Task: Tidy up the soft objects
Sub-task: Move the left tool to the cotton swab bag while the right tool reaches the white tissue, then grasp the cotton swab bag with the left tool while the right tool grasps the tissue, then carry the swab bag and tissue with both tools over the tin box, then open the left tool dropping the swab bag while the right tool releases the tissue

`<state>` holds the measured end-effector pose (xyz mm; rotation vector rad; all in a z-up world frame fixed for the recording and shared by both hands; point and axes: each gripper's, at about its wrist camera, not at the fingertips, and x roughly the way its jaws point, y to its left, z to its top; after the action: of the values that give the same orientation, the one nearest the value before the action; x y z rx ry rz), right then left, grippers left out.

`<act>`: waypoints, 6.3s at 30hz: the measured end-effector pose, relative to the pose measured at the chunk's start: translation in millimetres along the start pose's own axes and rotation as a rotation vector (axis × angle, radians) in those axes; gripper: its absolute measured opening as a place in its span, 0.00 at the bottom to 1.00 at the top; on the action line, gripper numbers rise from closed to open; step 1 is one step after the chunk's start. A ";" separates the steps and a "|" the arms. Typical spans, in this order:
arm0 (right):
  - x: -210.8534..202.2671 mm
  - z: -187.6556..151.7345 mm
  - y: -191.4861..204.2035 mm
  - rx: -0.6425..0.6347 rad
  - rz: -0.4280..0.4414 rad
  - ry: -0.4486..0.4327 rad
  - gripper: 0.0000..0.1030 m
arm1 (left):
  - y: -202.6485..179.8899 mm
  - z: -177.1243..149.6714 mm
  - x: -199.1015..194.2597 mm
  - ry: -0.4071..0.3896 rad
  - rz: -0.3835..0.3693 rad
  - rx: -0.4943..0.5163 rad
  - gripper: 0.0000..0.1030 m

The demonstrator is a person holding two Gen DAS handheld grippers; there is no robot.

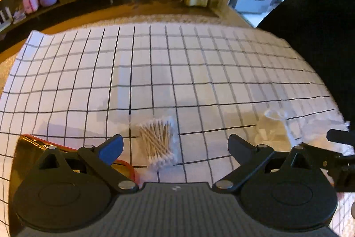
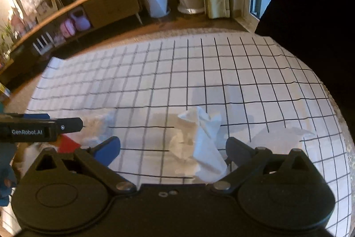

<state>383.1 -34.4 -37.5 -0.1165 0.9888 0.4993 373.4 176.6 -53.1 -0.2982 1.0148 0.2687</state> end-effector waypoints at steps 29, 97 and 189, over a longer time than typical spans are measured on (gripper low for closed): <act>69.4 -10.8 -5.2 -0.063 -0.115 0.048 0.22 | -4.4 -5.5 87.8 0.066 0.135 -0.059 0.40; -121.5 -8.8 29.2 -0.139 0.060 -0.297 0.02 | 15.8 -12.9 -78.4 -0.082 -0.038 0.073 0.33; -9.1 -78.1 232.4 -0.360 0.209 -0.036 0.10 | 166.4 -69.4 -47.9 -0.019 0.085 0.016 0.59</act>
<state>213.3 142.5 -43.4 -0.3273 0.8722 0.8666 235.5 301.6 -65.9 -0.2381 1.0115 0.3403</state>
